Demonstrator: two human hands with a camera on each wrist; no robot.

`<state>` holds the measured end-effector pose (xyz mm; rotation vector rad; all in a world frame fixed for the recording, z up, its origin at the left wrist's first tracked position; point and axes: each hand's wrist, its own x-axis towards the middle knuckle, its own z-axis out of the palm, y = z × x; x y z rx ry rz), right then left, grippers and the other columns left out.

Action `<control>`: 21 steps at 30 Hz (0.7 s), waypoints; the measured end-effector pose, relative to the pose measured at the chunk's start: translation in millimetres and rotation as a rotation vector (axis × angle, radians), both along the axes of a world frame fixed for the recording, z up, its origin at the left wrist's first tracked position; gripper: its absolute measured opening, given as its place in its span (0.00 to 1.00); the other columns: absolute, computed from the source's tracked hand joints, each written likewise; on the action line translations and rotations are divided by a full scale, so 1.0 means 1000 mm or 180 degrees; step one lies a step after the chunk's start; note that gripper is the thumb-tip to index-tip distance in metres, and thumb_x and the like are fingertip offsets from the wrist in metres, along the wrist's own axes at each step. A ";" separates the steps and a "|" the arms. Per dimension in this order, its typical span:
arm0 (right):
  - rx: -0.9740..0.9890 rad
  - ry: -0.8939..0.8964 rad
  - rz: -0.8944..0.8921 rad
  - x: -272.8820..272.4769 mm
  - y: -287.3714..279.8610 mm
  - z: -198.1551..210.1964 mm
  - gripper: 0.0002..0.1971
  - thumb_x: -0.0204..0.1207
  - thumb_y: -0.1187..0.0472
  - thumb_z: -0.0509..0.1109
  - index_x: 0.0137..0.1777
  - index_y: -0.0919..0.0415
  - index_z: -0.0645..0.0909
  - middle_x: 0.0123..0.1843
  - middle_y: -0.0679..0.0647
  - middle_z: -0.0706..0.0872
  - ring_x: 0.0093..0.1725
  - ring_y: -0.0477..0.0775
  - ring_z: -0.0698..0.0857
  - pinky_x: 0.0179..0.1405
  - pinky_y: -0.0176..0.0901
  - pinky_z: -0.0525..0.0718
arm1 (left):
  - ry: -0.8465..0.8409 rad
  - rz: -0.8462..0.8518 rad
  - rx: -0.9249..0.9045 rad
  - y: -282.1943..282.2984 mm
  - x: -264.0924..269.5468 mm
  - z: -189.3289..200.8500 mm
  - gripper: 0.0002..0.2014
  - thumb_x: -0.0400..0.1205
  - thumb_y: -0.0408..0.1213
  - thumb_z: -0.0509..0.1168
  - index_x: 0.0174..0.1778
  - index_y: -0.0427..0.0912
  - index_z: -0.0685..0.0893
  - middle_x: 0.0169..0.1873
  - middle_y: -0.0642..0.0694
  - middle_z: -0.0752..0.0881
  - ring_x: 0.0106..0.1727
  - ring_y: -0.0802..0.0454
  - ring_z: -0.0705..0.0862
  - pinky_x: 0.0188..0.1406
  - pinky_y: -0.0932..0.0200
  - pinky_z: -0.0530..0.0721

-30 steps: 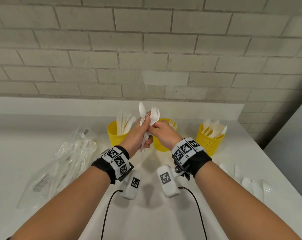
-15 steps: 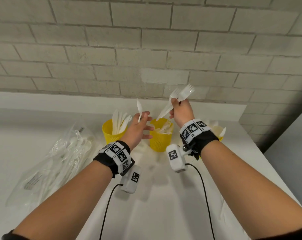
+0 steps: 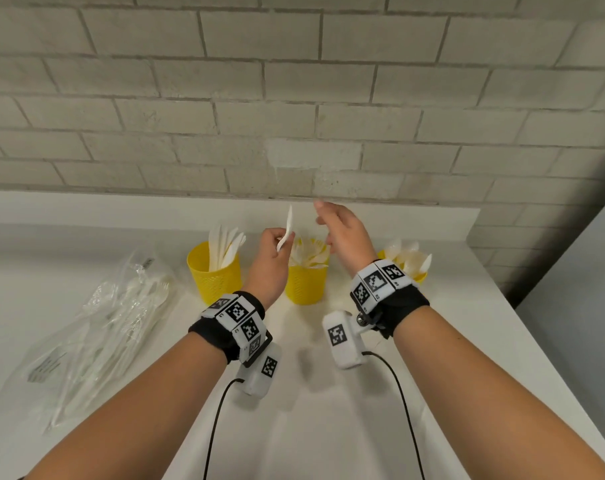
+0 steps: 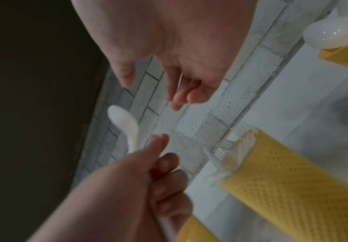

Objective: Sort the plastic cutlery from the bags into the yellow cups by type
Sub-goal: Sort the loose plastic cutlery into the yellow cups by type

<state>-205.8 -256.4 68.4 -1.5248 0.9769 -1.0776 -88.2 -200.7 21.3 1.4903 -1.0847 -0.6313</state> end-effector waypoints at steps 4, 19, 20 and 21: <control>-0.0245 0.0164 0.0477 -0.014 0.016 -0.006 0.16 0.83 0.56 0.63 0.69 0.55 0.77 0.45 0.44 0.81 0.36 0.36 0.76 0.42 0.29 0.73 | -0.0405 -0.0089 -0.0083 -0.003 -0.037 0.003 0.06 0.86 0.32 0.55 0.55 0.46 0.68 0.40 0.56 0.79 0.40 0.59 0.78 0.42 0.56 0.76; -0.0391 0.0696 -0.0927 -0.126 -0.050 -0.017 0.13 0.82 0.64 0.54 0.63 0.57 0.74 0.58 0.59 0.79 0.47 0.58 0.78 0.59 0.60 0.81 | -0.1142 -0.1078 0.1043 0.000 -0.110 -0.038 0.09 0.81 0.51 0.64 0.44 0.50 0.81 0.41 0.53 0.83 0.41 0.54 0.80 0.42 0.58 0.77; -0.0170 0.0778 -0.0815 -0.127 -0.050 -0.023 0.15 0.82 0.63 0.57 0.68 0.59 0.72 0.63 0.61 0.77 0.48 0.59 0.79 0.61 0.60 0.81 | -0.1209 -0.1168 0.1178 0.003 -0.115 -0.040 0.09 0.82 0.52 0.64 0.42 0.51 0.80 0.40 0.52 0.82 0.40 0.54 0.80 0.41 0.58 0.77; -0.0015 0.0810 -0.0744 -0.129 -0.048 -0.027 0.19 0.81 0.61 0.61 0.72 0.59 0.70 0.67 0.62 0.74 0.49 0.59 0.79 0.62 0.60 0.80 | -0.1298 -0.1252 0.1320 0.005 -0.120 -0.044 0.10 0.81 0.52 0.63 0.41 0.52 0.79 0.40 0.52 0.82 0.40 0.53 0.80 0.41 0.58 0.77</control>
